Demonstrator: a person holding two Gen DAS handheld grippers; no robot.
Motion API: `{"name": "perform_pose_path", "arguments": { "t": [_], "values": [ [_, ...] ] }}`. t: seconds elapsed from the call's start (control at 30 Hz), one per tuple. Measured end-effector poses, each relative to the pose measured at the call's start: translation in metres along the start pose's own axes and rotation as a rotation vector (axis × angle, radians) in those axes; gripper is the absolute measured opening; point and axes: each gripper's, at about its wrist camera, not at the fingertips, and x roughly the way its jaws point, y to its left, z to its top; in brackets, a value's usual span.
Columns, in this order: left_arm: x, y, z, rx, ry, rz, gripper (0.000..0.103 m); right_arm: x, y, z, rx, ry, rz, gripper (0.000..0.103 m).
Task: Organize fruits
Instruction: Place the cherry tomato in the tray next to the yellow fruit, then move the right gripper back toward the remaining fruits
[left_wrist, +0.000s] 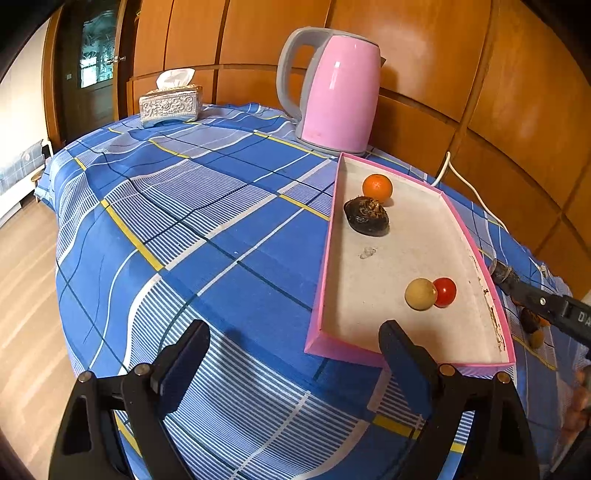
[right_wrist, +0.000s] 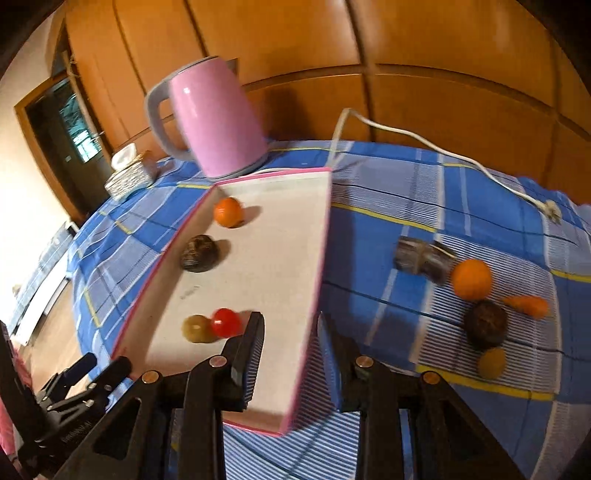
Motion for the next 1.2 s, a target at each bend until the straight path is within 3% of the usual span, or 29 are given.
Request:
{"name": "perform_pose_path", "arguments": {
  "t": [0.33, 0.9, 1.2],
  "values": [
    [0.000, -0.001, -0.001, 0.003, -0.003, 0.001, 0.094, -0.009, -0.045, -0.017, 0.114, 0.007, -0.097, 0.030],
    [0.000, -0.001, -0.001, 0.003, -0.003, -0.003, 0.095, -0.018, -0.065, -0.033, 0.158, -0.002, -0.190, 0.030],
    [0.000, -0.001, -0.001, 0.003, -0.004, -0.003, 0.095, -0.042, -0.117, -0.047, 0.261, -0.051, -0.358, 0.030]
  ]
}}
